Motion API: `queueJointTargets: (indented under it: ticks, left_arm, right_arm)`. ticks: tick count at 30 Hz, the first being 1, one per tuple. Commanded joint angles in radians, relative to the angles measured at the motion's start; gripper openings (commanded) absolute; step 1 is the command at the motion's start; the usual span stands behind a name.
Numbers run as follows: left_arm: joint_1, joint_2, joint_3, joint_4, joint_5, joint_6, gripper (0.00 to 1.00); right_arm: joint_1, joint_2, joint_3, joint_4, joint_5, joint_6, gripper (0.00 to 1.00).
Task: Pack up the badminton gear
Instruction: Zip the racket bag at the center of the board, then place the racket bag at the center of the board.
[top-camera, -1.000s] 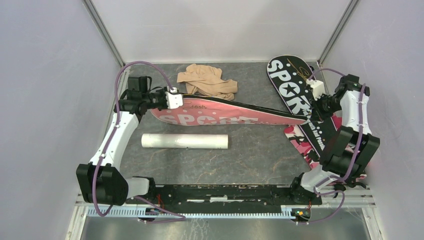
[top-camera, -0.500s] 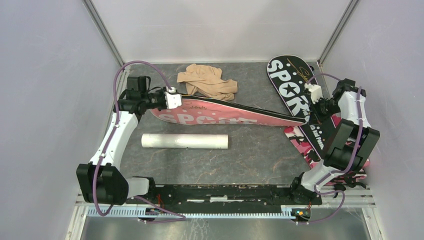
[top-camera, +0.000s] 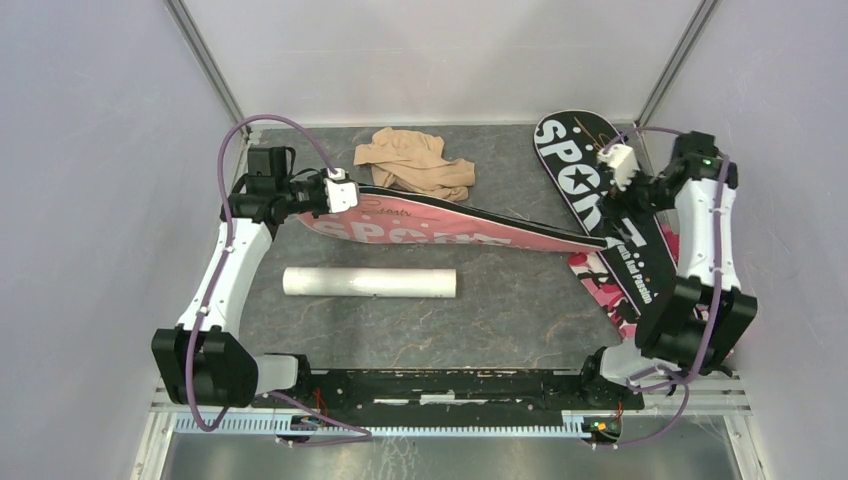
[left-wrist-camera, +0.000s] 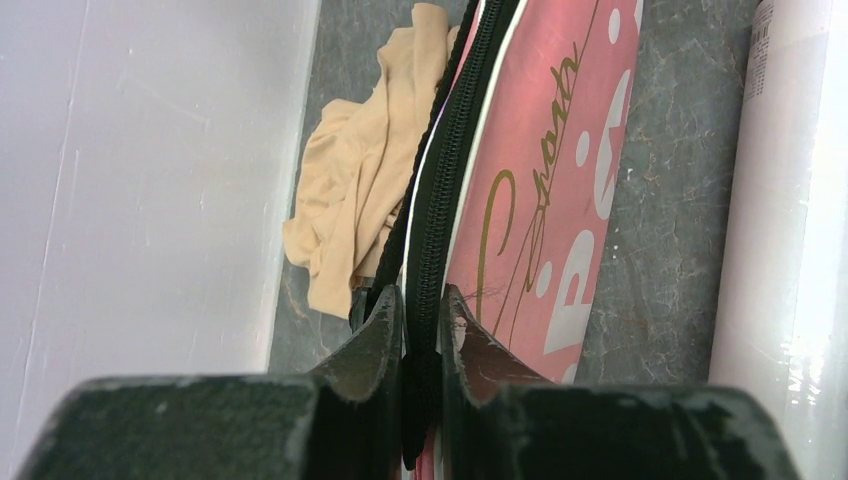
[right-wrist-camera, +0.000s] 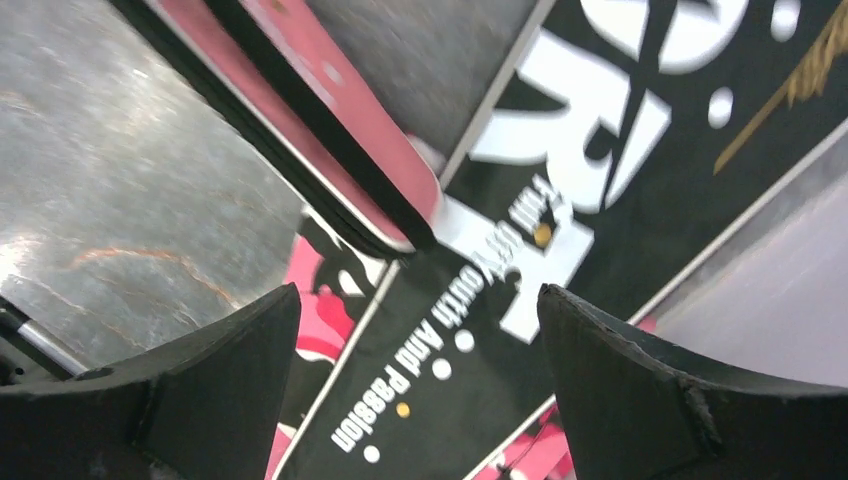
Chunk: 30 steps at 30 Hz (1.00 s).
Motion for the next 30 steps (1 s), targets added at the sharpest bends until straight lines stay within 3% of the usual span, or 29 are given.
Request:
queueJointTargets:
  ticks: [1,9,15,16,21,24,25,30]
  left_arm:
    - [0.003,-0.012,0.065,0.055,0.112,-0.021,0.02]
    - [-0.013,-0.008,0.089,0.059,0.149,-0.084,0.02]
    - [-0.015,-0.009,0.1,0.064,0.13,-0.11,0.02]
    - [-0.015,-0.006,0.101,0.069,0.116,-0.122,0.02]
    - [-0.012,0.026,0.134,0.059,-0.007,-0.147,0.04]
    - [0.001,0.052,0.163,-0.002,-0.062,-0.098,0.1]
    - [0.009,0.064,0.177,-0.025,-0.068,-0.087,0.13]
    - [0.038,0.122,0.243,-0.113,-0.117,-0.057,0.37]
  right_arm:
    - [0.176,-0.109,0.004,-0.039,-0.084,-0.043,0.95]
    - [0.542,-0.052,-0.007,0.172,-0.042,0.163,0.98]
    - [0.683,0.075,0.019,0.262,0.037,0.205,0.93]
    - [0.7,0.102,0.028,0.261,0.041,0.207,0.9]
    - [0.755,0.235,0.144,0.233,-0.003,0.225,0.49]
    - [0.77,0.305,0.235,0.228,-0.06,0.262,0.12]
    - [0.776,0.336,0.262,0.228,-0.079,0.279,0.04]
    - [0.793,0.466,0.385,0.233,-0.156,0.347,0.0]
